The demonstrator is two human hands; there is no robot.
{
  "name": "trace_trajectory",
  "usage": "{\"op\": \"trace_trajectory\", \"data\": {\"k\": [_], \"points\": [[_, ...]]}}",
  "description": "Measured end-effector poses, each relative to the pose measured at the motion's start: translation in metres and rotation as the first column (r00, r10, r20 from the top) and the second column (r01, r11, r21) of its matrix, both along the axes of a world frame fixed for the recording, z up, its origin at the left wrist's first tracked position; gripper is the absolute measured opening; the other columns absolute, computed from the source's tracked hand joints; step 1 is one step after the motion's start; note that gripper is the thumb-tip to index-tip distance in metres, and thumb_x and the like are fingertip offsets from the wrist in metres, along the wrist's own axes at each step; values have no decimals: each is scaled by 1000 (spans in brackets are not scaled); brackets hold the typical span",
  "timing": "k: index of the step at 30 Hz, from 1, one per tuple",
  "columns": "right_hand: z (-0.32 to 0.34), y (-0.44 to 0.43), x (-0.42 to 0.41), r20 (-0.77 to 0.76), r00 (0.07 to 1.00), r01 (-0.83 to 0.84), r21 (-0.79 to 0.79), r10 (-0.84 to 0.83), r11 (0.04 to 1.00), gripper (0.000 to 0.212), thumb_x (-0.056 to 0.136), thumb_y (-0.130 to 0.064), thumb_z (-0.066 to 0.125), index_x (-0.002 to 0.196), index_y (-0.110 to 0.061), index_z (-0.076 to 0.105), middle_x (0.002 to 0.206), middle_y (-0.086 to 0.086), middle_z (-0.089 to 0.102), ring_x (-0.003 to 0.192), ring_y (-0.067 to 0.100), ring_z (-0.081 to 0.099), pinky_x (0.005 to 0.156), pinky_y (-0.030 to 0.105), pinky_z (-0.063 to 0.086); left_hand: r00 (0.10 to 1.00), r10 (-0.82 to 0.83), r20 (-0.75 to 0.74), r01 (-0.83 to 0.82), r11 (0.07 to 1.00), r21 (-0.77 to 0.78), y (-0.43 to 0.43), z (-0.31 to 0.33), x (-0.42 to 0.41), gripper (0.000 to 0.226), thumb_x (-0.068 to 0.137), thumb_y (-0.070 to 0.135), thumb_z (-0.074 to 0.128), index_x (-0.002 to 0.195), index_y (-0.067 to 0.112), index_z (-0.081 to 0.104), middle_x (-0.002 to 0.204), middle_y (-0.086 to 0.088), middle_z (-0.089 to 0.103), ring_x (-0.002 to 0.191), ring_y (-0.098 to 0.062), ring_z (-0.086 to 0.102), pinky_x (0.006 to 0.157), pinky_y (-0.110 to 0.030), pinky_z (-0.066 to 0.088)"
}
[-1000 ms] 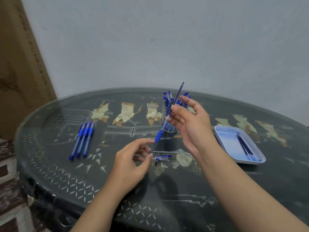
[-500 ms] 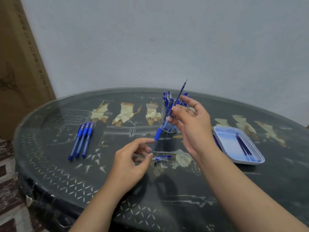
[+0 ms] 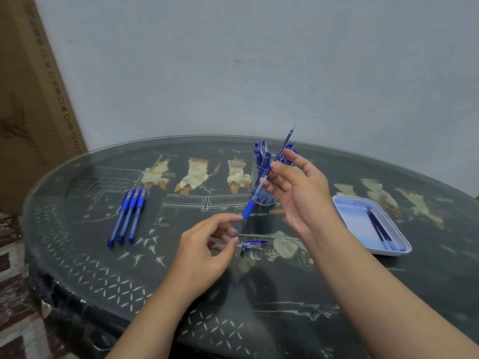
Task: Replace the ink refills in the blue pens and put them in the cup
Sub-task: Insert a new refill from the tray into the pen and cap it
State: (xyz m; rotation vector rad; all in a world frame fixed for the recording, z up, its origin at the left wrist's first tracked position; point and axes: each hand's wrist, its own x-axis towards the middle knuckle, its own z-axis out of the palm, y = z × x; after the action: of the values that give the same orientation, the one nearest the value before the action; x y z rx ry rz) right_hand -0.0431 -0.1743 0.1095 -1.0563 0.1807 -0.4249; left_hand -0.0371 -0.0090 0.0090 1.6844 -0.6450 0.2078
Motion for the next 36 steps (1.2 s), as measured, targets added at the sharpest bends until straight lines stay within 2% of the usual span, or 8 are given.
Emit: {"op": "trace_trajectory", "data": {"k": [6, 12, 22, 24, 28, 32, 34, 36], "points": [[0, 0, 1, -7, 1000, 5, -30, -5, 1000, 30, 89, 9, 62, 111, -11, 60, 80, 9, 68, 74, 23, 61, 64, 30, 57, 1000, 9, 1, -9, 1000, 9, 0, 1, 0, 45, 79, -7, 71, 105, 30, 70, 84, 5, 65, 78, -15, 65, 66, -12, 47], [1, 2, 1, 15, 1000, 4, -104, -3, 995, 30, 90, 8, 61, 112, -13, 61, 97, 18, 68, 82, 26, 64, 65, 30, 57, 1000, 10, -1, -10, 1000, 11, 2, 2, -1, 44, 79, -7, 71, 105, 29, 70, 83, 3, 66, 77, -15, 64, 65, -12, 47], [1, 2, 1, -10, 1000, 23, -88, -24, 996, 30, 90, 8, 60, 116, -8, 61, 85, 11, 68, 75, 22, 64, 68, 31, 59, 1000, 9, -9, -9, 1000, 20, 3, 4, -1, 45, 80, -7, 70, 105, 30, 70, 84, 7, 65, 79, -13, 65, 66, -12, 47], [1, 3, 0, 5, 1000, 30, -149, -29, 988, 29, 91, 8, 61, 116, -7, 62, 81, 6, 68, 70, 19, 65, 69, 31, 59, 1000, 16, -13, -15, 999, 29, 4, 3, -1, 45, 80, -6, 70, 105, 31, 70, 84, 5, 65, 78, -13, 65, 66, -12, 47], [1, 7, -4, 24, 1000, 26, -419, -17, 907, 27, 89, 9, 62, 106, -13, 66, 76, -3, 66, 68, 10, 67, 71, 29, 60, 998, 38, -42, -37, 999, 20, 4, 3, 0, 44, 80, -4, 71, 104, 33, 70, 83, 4, 65, 76, -14, 64, 64, -16, 50], [-10, 15, -5, -72, 995, -104, -585, 76, 804, 25, 87, 2, 69, 91, -22, 67, 81, -1, 69, 81, 13, 68, 74, 30, 58, 990, 46, -133, -54, 997, -59, 2, 4, 2, 45, 81, -4, 71, 99, 37, 70, 84, 4, 66, 74, -15, 64, 65, -29, 57], [-17, 15, -5, -122, 987, -158, -630, 104, 760, 19, 88, -5, 70, 90, -24, 70, 88, 3, 72, 87, 19, 67, 80, 35, 58, 985, 49, -163, -62, 995, -75, 3, 4, 2, 44, 81, -4, 71, 97, 37, 69, 84, 5, 66, 76, -17, 65, 67, -26, 57], [-25, 12, -6, -143, 986, -158, -667, 83, 728, 16, 88, -9, 70, 92, -24, 72, 89, 2, 73, 84, 14, 66, 80, 34, 57, 982, 60, -181, -74, 995, -73, 4, 3, 3, 43, 81, -4, 71, 98, 35, 67, 83, 3, 66, 76, -14, 65, 67, -19, 55]]}}
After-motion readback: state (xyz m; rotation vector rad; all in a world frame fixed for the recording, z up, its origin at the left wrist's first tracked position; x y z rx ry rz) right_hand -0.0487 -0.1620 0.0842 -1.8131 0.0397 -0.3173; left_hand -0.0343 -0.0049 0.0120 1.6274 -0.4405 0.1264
